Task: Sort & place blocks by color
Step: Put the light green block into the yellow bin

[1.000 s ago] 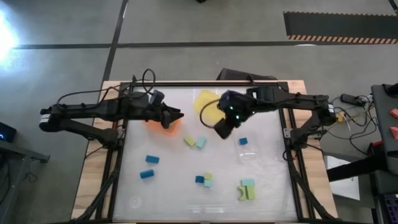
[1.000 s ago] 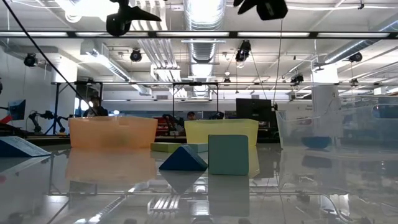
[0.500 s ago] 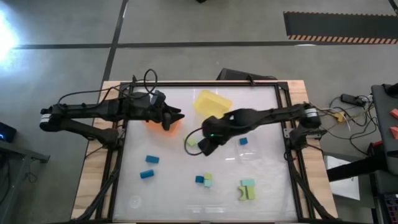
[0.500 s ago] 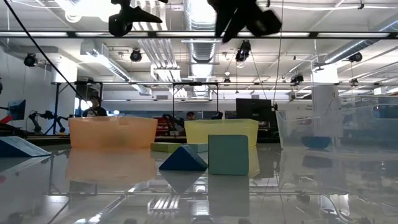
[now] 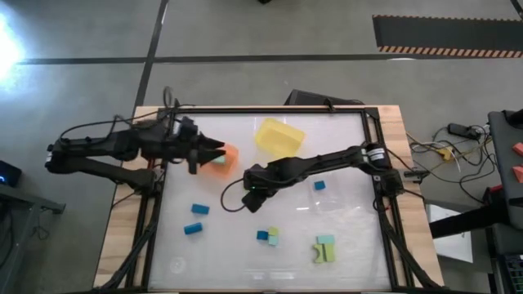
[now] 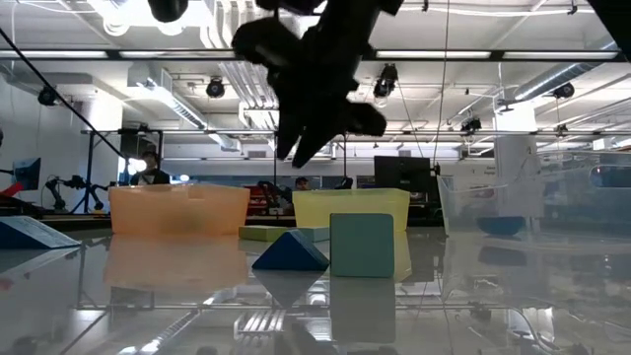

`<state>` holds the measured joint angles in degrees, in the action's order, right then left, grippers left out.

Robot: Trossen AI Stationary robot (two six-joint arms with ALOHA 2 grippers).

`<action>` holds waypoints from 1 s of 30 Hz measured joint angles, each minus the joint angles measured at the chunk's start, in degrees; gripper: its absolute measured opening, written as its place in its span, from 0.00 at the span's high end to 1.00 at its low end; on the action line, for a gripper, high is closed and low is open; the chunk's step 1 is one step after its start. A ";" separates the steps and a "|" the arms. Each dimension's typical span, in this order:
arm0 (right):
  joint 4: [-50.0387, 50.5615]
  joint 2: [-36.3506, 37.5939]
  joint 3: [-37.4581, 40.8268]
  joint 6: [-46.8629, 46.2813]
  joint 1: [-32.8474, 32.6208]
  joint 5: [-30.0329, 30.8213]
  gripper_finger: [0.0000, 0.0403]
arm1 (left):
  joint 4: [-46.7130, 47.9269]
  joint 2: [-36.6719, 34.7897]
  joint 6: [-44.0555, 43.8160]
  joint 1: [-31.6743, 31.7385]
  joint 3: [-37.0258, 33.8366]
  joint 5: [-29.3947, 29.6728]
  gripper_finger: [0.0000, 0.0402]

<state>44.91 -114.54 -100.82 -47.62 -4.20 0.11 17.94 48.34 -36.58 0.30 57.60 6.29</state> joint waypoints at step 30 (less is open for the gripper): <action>-15.32 -10.09 0.39 17.60 0.10 21.45 0.38 | 0.04 -3.16 1.54 0.00 0.09 0.26 0.52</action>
<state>29.60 -124.63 -100.42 -30.02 -4.10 21.56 17.98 45.18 -35.04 0.30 57.69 6.55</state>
